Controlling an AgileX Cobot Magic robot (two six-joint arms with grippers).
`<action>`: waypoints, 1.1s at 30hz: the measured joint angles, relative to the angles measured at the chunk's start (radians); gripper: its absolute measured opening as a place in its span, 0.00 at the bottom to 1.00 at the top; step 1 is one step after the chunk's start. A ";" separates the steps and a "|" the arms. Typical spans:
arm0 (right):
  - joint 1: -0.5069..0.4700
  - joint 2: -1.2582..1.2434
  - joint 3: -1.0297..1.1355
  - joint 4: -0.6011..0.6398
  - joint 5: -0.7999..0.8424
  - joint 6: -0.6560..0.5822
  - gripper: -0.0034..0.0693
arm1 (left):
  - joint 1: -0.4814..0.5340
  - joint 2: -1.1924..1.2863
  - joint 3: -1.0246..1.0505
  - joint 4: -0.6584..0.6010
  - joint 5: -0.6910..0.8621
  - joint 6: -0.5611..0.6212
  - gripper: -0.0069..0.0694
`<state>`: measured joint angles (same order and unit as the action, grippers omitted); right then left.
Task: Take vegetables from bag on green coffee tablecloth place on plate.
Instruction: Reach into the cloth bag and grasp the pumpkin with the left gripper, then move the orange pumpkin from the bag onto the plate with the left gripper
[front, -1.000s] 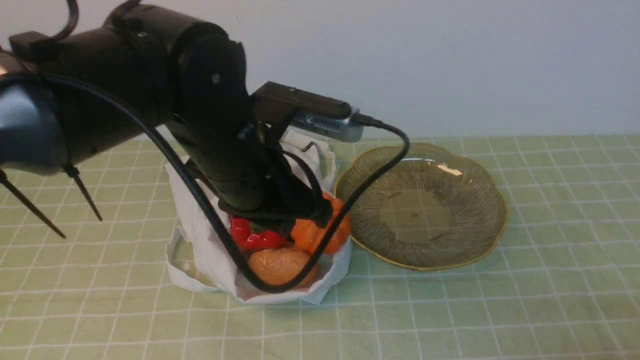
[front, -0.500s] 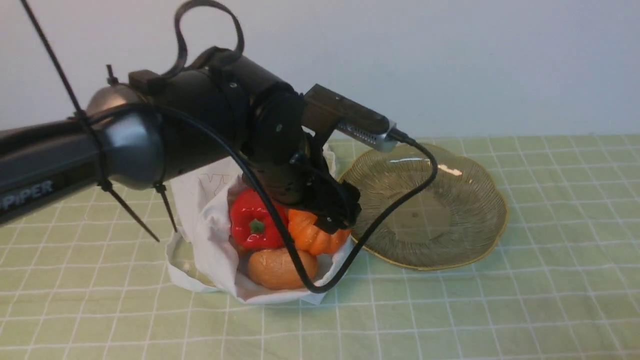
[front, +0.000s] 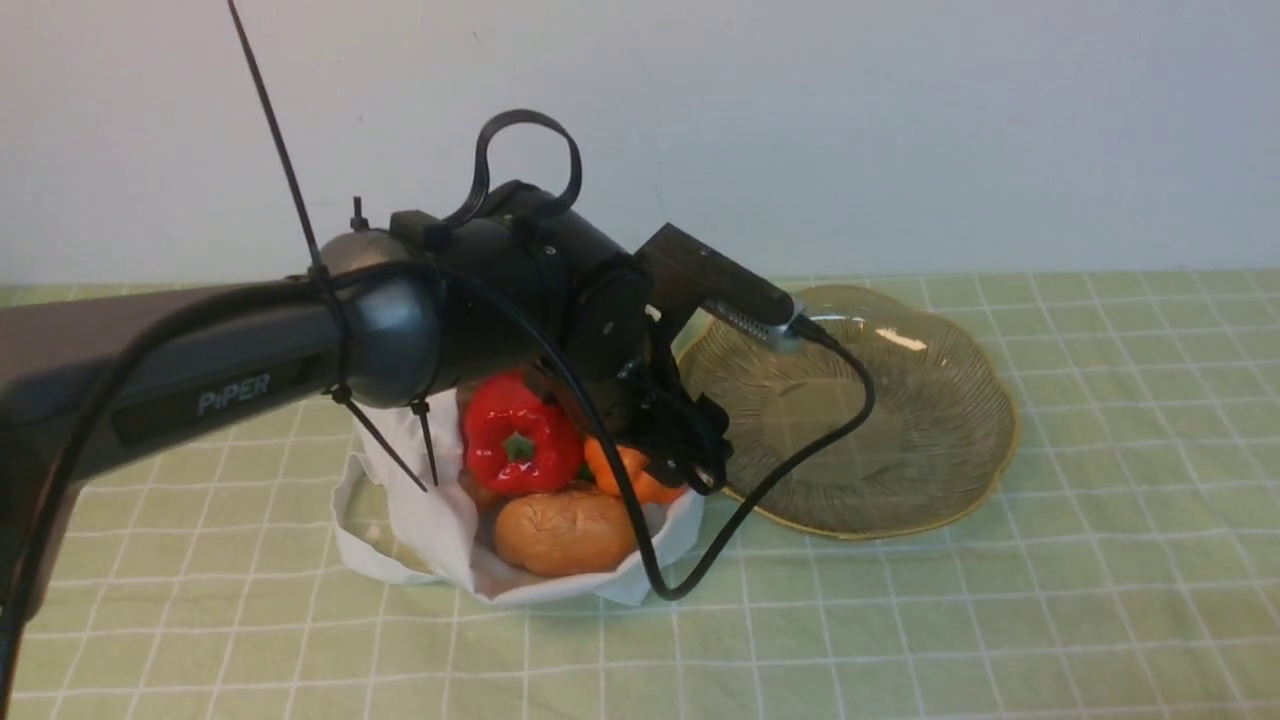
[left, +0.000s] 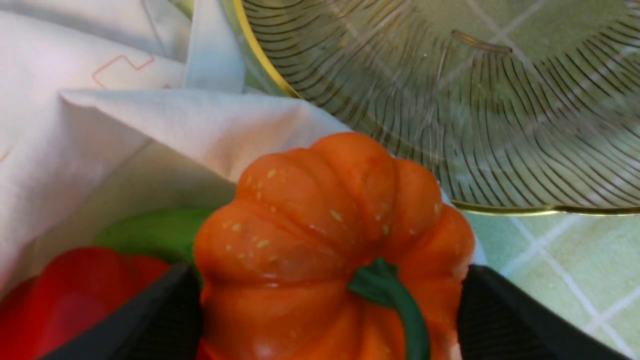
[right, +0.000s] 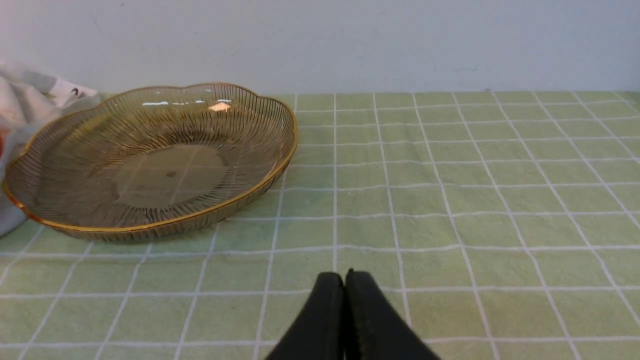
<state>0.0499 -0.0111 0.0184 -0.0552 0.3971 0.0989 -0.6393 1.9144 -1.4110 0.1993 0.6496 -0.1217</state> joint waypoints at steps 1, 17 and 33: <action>0.000 0.000 0.000 0.000 0.000 0.000 0.03 | 0.000 0.000 0.000 0.000 -0.002 -0.002 0.76; 0.000 0.000 0.000 0.000 0.000 0.000 0.03 | -0.001 -0.111 -0.051 0.033 0.087 -0.039 0.61; 0.000 0.000 0.000 0.000 0.000 0.000 0.03 | -0.003 0.102 -0.270 -0.418 -0.201 -0.087 0.61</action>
<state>0.0499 -0.0111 0.0184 -0.0552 0.3971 0.0989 -0.6424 2.0168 -1.6814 -0.2186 0.4481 -0.2087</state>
